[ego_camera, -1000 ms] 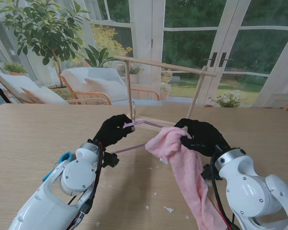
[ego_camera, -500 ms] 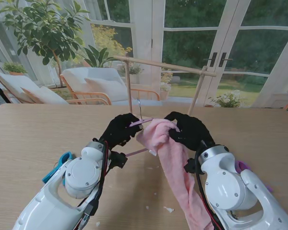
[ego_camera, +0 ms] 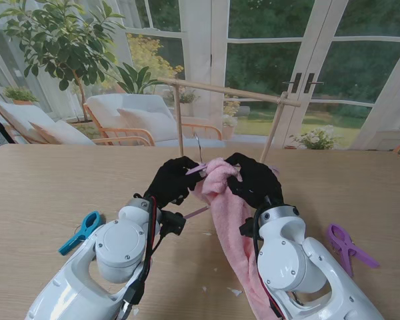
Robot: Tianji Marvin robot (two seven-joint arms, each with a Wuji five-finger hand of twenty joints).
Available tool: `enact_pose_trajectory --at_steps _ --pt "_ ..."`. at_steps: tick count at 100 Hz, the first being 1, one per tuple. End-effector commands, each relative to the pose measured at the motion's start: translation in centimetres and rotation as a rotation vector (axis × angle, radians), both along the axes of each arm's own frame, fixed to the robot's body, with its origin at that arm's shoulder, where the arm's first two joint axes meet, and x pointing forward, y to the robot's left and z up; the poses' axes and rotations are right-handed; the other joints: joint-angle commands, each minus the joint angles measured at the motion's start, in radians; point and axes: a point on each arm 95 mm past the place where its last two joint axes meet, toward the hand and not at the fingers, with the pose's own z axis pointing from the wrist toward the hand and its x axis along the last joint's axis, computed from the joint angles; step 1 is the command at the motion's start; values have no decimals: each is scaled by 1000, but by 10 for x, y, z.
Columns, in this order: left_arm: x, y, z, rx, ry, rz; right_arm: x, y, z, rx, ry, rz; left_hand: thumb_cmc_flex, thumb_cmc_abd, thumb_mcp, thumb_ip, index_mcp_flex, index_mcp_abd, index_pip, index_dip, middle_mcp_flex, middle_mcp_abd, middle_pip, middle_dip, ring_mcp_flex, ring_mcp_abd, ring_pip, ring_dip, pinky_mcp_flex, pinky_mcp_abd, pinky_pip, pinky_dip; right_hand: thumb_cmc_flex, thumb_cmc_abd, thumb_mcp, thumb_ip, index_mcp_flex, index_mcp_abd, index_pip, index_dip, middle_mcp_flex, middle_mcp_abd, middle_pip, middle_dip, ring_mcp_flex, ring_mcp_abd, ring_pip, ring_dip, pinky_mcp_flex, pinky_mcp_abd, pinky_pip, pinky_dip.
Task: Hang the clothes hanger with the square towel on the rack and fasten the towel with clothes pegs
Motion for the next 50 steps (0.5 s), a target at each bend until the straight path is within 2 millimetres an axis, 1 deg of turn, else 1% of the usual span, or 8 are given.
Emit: enact_pose_trajectory --at_steps 1,10,15,17,27,35,43,50 --pt "-5 -6 7 -21 0 -24 -1 5 -6 7 26 14 60 49 -23 33 -5 -21 83 32 -17 21 27 15 73 52 65 -8 30 -142 295 77 103 25 64 -37 21 4 135 -49 52 -55 0 -35 31 70 -32 -21 5 -17 36 -12" --pt "-7 -7 8 -24 9 -35 0 7 -9 -11 34 26 63 50 -27 34 -5 -19 83 32 -18 22 28 15 73 52 65 -9 30 -143 295 77 101 -13 73 -63 53 34 130 -140 72 -33 -70 -126 42 90 -82 -41 6 -4 14 -19" --pt "-8 -8 8 -22 11 -41 1 8 -10 -22 35 33 65 52 -29 35 -6 -19 83 32 -19 21 28 15 73 51 65 -9 30 -144 295 77 91 -37 79 -84 78 51 115 -209 88 -23 -111 -189 48 92 -105 -49 11 3 1 -25" --pt "-8 -8 8 -22 12 -43 2 8 -10 -26 35 35 65 51 -30 35 -5 -19 84 32 -19 21 28 15 73 51 65 -9 30 -144 295 76 86 -48 83 -98 89 57 114 -258 94 -16 -128 -229 51 92 -116 -49 13 8 -5 -27" --pt "-10 -9 7 -20 22 -53 4 10 -11 -50 30 48 67 52 -34 36 -6 -19 83 32 -18 21 28 15 73 50 65 -9 30 -145 295 76 58 -87 91 -131 158 50 64 -368 130 -9 -177 -307 68 86 -144 -57 20 15 -21 -34" --pt "-11 -10 7 -17 28 -61 6 12 -11 -68 24 56 69 54 -39 38 -6 -19 82 32 -19 22 28 14 73 50 66 -10 30 -146 295 75 19 -114 95 -149 214 15 12 -463 139 -18 -169 -311 70 80 -131 -46 25 15 -24 -37" --pt "-12 -12 6 -17 34 -68 8 13 -12 -94 16 59 71 55 -43 39 -6 -19 82 32 -20 22 28 14 73 50 66 -10 30 -145 295 75 -54 -149 103 -169 284 -28 -36 -633 130 -43 -133 -265 57 61 -85 -22 21 3 -23 -34" --pt "-12 -13 6 -17 37 -72 10 13 -12 -115 14 63 72 55 -45 39 -6 -19 82 32 -20 22 28 13 73 50 66 -10 30 -145 295 75 -113 -163 96 -180 303 -51 -77 -725 119 -58 -108 -230 47 49 -50 -7 10 -10 -10 -22"
